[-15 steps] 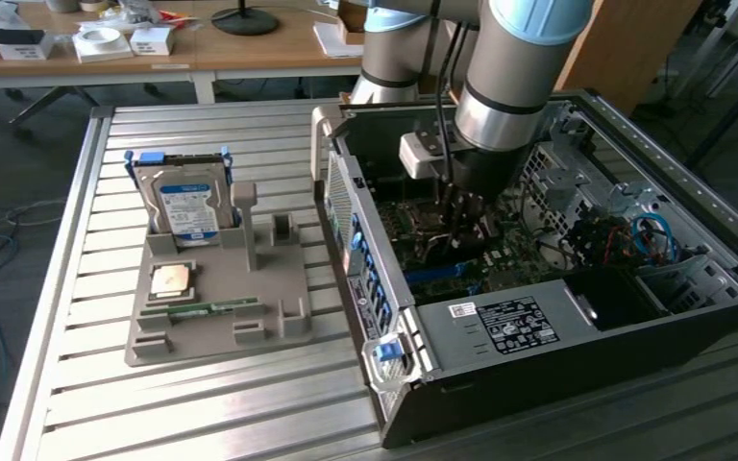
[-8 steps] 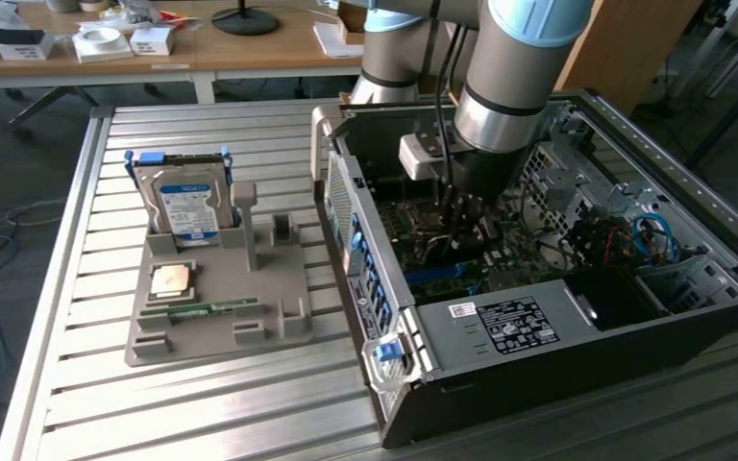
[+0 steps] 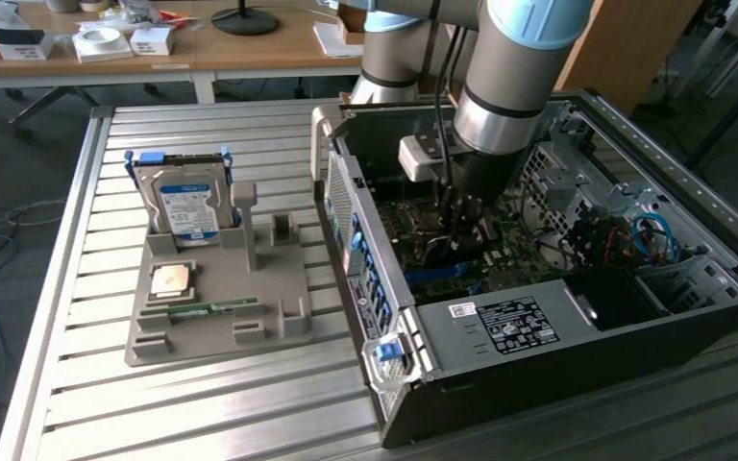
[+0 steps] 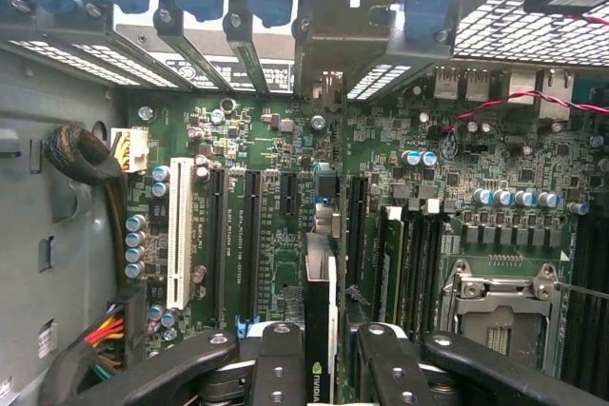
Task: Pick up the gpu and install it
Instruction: 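Insert the gpu into the slot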
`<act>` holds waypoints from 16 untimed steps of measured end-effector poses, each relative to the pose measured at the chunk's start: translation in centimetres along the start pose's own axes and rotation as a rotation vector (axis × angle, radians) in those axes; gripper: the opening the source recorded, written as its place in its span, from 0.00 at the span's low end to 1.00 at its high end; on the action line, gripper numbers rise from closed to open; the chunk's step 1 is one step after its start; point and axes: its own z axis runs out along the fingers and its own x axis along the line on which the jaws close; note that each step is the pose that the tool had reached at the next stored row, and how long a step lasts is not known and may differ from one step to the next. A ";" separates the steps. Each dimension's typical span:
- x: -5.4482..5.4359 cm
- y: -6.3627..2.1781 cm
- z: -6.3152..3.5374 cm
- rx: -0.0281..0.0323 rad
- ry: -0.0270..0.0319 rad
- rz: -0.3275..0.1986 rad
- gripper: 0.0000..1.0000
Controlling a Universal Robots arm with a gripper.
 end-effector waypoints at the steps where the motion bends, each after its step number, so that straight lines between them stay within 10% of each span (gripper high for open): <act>1: 0.0 0.00 0.01 -0.0002 0.0002 0.000 0.26; 16: 0.0 0.04 0.39 0.0001 -0.0003 0.000 0.26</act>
